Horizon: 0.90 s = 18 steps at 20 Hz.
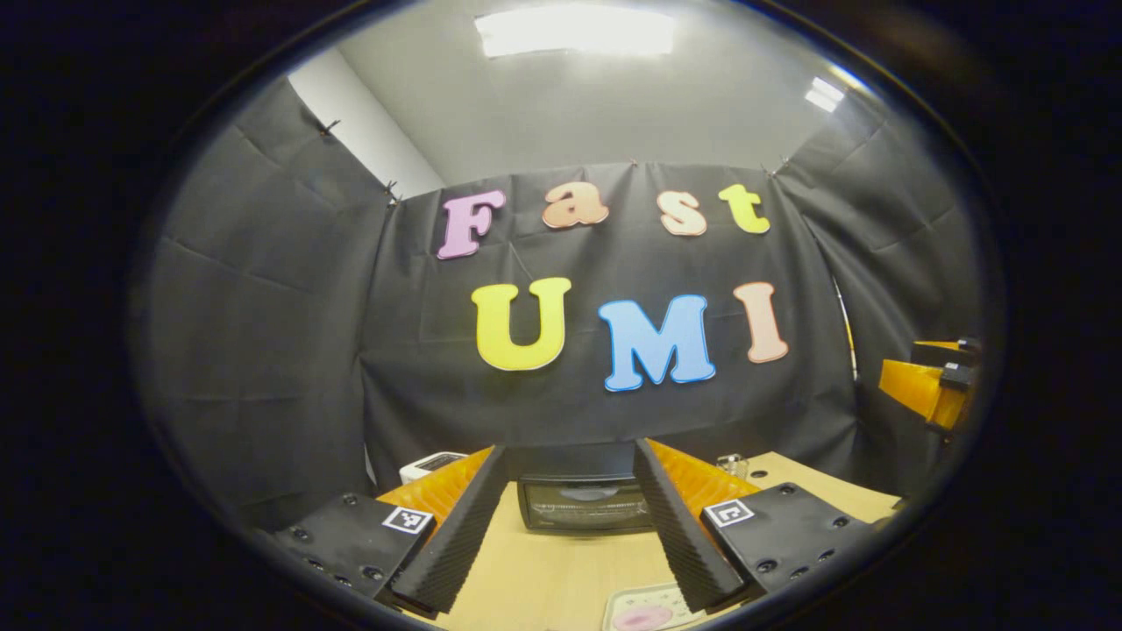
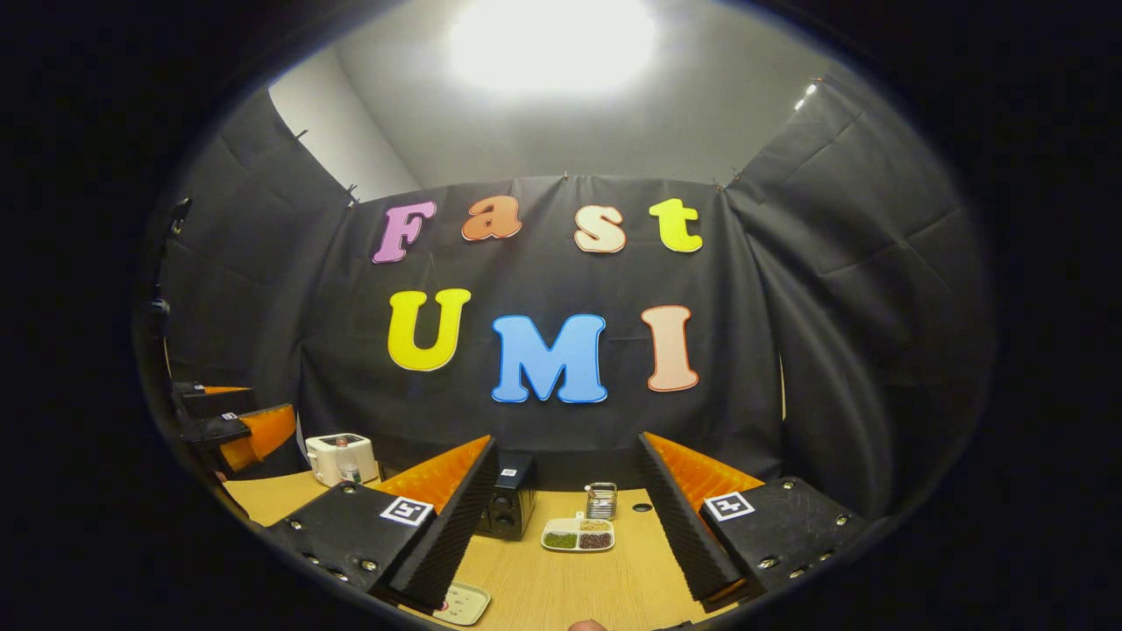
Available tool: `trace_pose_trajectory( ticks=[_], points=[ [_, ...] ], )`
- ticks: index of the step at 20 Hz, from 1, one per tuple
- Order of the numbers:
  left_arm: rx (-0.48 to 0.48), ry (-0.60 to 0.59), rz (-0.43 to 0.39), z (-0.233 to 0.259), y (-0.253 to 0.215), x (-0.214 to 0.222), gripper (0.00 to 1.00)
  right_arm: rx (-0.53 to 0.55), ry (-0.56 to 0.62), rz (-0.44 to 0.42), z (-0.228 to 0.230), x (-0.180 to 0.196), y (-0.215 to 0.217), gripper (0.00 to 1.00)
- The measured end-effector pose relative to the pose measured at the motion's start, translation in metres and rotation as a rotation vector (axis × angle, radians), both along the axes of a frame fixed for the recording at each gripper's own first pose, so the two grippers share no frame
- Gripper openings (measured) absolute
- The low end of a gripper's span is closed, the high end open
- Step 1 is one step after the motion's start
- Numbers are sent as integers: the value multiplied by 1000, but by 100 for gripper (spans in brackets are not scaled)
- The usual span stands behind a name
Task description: Open the electric oven with the left hand, put the food in, and close the electric oven.
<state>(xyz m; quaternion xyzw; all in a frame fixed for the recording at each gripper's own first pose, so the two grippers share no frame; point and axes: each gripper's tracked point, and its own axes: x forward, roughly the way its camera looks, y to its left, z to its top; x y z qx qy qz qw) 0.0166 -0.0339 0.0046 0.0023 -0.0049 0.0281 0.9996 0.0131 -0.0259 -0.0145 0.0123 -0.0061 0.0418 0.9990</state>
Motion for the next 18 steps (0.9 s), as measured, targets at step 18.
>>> trace_pose_trajectory(
  ticks=[18],
  points=[
    [-52, 98, -168, -99, -6, 219, 97, -27, 23, -143, -17, 70, 31, 97]
  ],
)
